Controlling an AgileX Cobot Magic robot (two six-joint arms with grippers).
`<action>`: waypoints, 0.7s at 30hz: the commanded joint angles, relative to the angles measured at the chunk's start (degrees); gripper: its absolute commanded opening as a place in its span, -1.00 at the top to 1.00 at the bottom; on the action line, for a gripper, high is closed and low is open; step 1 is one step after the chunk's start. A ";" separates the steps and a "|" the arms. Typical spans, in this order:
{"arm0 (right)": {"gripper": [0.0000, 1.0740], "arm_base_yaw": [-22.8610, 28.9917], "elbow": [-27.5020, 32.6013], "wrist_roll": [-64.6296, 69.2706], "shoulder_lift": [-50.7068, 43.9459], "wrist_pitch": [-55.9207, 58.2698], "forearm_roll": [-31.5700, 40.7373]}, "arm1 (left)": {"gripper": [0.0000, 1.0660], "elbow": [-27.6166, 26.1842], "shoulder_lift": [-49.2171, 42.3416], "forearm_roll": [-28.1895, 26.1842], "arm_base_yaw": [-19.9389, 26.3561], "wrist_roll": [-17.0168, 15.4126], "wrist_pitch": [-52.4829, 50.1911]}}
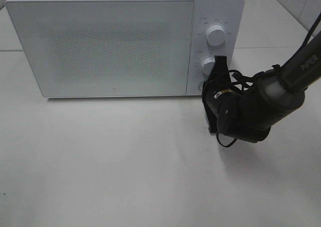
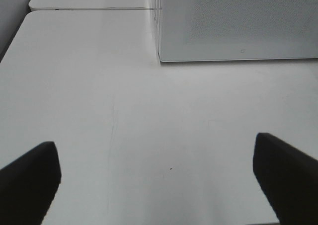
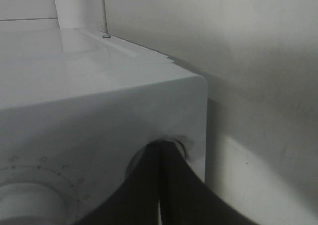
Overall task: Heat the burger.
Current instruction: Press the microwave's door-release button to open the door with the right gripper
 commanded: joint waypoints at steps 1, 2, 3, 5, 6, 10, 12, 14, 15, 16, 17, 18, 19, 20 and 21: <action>1.00 -0.23 -2.12 -0.46 0.29 -2.12 -0.40 | -0.84 0.34 -1.26 -0.52 0.06 -0.46 -0.46; 1.00 -0.23 -2.46 -0.46 0.29 -2.18 -0.40 | -0.84 0.34 -1.26 -0.52 0.06 -0.46 -0.46; 1.00 -0.23 -2.46 -0.46 0.29 -2.18 -0.40 | -0.84 0.34 -1.26 -0.52 0.06 -0.46 -0.46; 1.00 -0.23 -3.09 -0.46 0.29 -2.18 -0.34 | -0.84 0.34 -1.26 -0.52 0.06 -0.46 -0.46; 1.00 -0.23 -3.44 -0.52 0.34 -2.18 -0.23 | -0.84 0.34 -1.26 -0.52 0.06 -0.46 -0.46; 1.00 -0.23 -4.76 -1.78 0.46 -5.84 -0.23 | -0.84 0.34 -1.26 -0.52 0.06 -0.46 -0.46; 1.00 -0.23 -5.10 -1.78 0.46 -6.59 -0.23 | -0.84 0.34 -1.26 -0.52 0.06 -0.46 -0.46; 1.00 -0.23 -5.67 -1.78 0.46 -7.51 -0.17 | -0.84 0.34 -1.26 -0.52 0.06 -0.46 -0.46; 1.00 -0.23 -5.96 -2.06 0.46 -8.14 -0.17 | -0.84 0.34 -1.26 -0.52 0.06 -0.46 -0.46; 1.00 -0.23 -6.47 -3.09 0.46 -9.51 -0.17 | -0.84 0.34 -1.26 -0.52 0.06 -0.46 -0.46; 1.00 -0.23 -6.76 -3.27 0.46 -10.03 -0.17 | -0.84 0.34 -1.26 -0.52 0.06 -0.46 -0.46; 1.00 -0.23 -6.76 -3.27 0.46 -10.03 -0.17 | -0.84 0.34 -1.26 -0.52 0.06 -0.46 -0.46; 1.00 -0.23 -7.45 -3.27 0.46 -10.60 -0.17 | -0.84 0.34 -1.26 -0.52 0.06 -0.46 -0.46; 1.00 -0.23 -7.45 -3.27 0.46 -10.60 -0.17 | -0.84 0.34 -1.26 -0.52 0.06 -0.46 -0.46; 1.00 -0.34 -7.68 -3.27 0.46 -10.71 -0.17 | -0.84 0.34 -1.26 -0.52 0.06 -0.46 -0.46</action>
